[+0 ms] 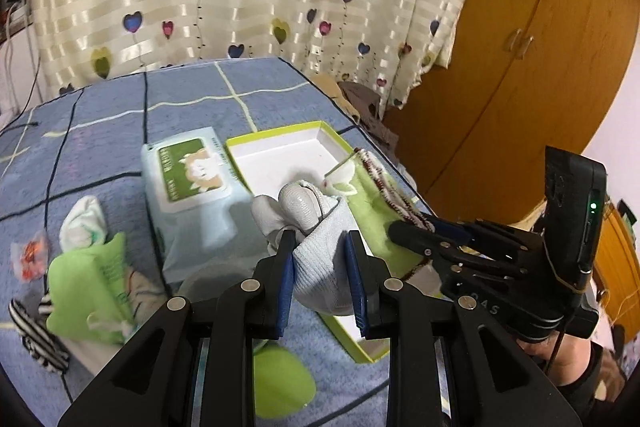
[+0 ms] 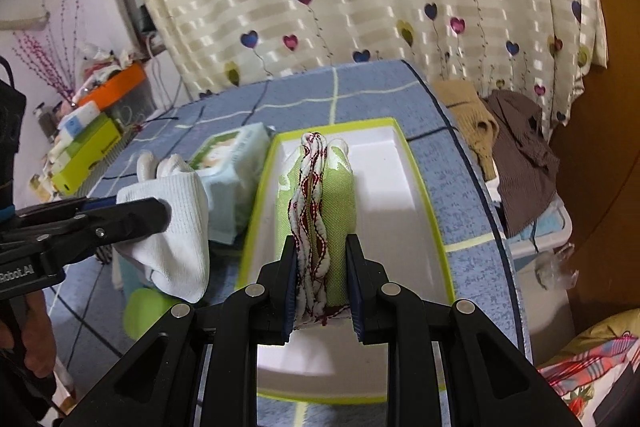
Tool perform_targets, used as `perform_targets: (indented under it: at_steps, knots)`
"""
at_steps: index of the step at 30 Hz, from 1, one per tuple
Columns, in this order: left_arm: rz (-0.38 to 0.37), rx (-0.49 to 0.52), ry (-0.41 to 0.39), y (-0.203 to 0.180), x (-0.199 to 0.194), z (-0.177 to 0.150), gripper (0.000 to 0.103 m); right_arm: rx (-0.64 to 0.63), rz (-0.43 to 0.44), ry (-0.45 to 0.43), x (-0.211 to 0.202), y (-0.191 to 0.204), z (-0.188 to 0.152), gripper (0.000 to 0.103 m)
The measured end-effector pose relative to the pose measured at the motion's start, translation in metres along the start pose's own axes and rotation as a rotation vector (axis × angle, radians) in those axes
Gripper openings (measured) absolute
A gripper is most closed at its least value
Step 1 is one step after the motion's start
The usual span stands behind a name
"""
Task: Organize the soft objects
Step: 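Carry the glove and the green towel together over the white box, then lower both items into the white box and open both grippers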
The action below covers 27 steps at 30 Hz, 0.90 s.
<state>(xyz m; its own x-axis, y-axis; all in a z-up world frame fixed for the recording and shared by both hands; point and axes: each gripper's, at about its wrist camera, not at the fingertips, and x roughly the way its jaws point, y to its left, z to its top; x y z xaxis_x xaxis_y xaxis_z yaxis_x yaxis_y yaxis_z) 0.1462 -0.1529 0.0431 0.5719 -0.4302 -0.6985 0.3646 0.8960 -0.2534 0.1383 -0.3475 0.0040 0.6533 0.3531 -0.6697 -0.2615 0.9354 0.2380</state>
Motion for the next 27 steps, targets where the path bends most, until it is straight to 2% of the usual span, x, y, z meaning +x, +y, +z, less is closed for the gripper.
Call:
perform_targets:
  at_steps: [9,16,21,27]
  knots:
    - [0.019,0.032,0.099,-0.014,0.043,0.015,0.026,0.023,-0.013,0.04,0.029,-0.025,0.005,0.022]
    - [0.038,0.031,0.145,-0.015,0.07,0.025,0.026,0.009,-0.016,0.074,0.049,-0.037,0.01,0.025]
    - [0.044,0.005,0.191,-0.008,0.09,0.028,0.027,-0.007,-0.015,0.073,0.054,-0.039,0.012,0.041]
    - [0.036,0.001,0.199,-0.007,0.098,0.031,0.029,-0.039,-0.051,0.066,0.051,-0.038,0.011,0.046]
